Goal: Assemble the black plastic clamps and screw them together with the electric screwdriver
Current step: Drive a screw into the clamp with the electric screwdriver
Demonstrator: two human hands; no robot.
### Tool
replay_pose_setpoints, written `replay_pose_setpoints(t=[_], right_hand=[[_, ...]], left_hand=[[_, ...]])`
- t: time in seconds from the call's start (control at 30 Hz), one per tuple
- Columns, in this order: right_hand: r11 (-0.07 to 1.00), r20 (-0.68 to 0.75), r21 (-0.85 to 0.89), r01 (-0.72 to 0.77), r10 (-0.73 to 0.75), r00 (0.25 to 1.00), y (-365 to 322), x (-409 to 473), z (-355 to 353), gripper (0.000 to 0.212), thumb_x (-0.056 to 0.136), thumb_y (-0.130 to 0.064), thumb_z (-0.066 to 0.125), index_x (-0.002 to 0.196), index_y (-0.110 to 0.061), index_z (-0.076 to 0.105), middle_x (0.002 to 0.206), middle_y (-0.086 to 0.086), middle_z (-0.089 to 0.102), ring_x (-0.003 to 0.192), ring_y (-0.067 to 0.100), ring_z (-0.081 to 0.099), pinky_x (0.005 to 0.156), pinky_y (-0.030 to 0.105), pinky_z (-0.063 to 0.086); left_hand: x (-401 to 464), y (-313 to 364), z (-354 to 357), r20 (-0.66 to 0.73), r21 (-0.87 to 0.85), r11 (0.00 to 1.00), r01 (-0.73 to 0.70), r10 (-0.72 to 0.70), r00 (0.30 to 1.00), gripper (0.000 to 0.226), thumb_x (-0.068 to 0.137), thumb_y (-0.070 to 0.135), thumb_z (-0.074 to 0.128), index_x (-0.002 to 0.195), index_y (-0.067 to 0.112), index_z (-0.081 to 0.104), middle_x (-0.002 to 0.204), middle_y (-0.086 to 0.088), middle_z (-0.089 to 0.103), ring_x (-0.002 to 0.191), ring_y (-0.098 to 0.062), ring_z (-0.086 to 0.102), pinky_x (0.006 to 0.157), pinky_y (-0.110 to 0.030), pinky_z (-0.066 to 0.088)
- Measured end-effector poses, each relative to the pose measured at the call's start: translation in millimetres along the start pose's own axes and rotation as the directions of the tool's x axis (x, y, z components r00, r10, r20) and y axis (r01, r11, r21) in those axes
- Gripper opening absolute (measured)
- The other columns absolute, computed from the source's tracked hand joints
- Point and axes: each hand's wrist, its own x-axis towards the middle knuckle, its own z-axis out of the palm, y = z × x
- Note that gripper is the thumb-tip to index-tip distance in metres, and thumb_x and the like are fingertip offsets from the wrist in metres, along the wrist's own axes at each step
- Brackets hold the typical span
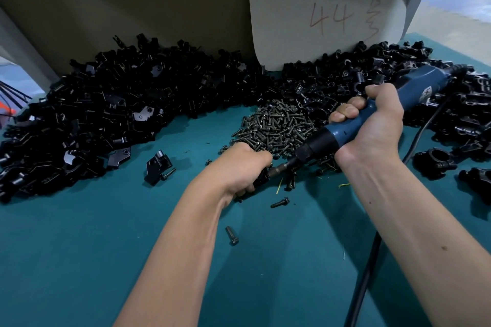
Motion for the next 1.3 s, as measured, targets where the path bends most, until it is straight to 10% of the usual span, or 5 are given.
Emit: replay_pose_setpoints(t=[0.97,1.3], right_hand=[[0.996,0.015,-0.060,0.069,-0.068,0.998,-7.6,-6.4,5.9,0.020,0.091,-0.007,0.055,0.082,-0.015,0.040,0.061,-0.001,0.042,0.048,0.013,0.038,0.047,0.026,0.038],[0.990,0.306,-0.076,0.116,-0.087,0.948,-22.7,-17.3,18.0,0.024,0.091,-0.016,0.056,0.073,-0.019,0.040,0.062,-0.003,0.038,0.049,0.012,0.036,0.049,0.026,0.037]], left_hand=[[0.8,-2.9,5.1,-0.026,0.042,0.997,-0.059,0.060,0.998,0.018,0.094,0.026,0.047,0.081,0.014,0.044,0.056,-0.003,0.036,0.032,-0.010,0.027,0.037,-0.016,0.018],[-5.7,1.0,2.0,0.061,-0.056,0.995,-0.086,0.090,0.994,0.028,0.094,0.021,0.044,0.067,0.020,0.041,0.043,0.005,0.039,0.033,-0.009,0.027,0.036,-0.014,0.019]])
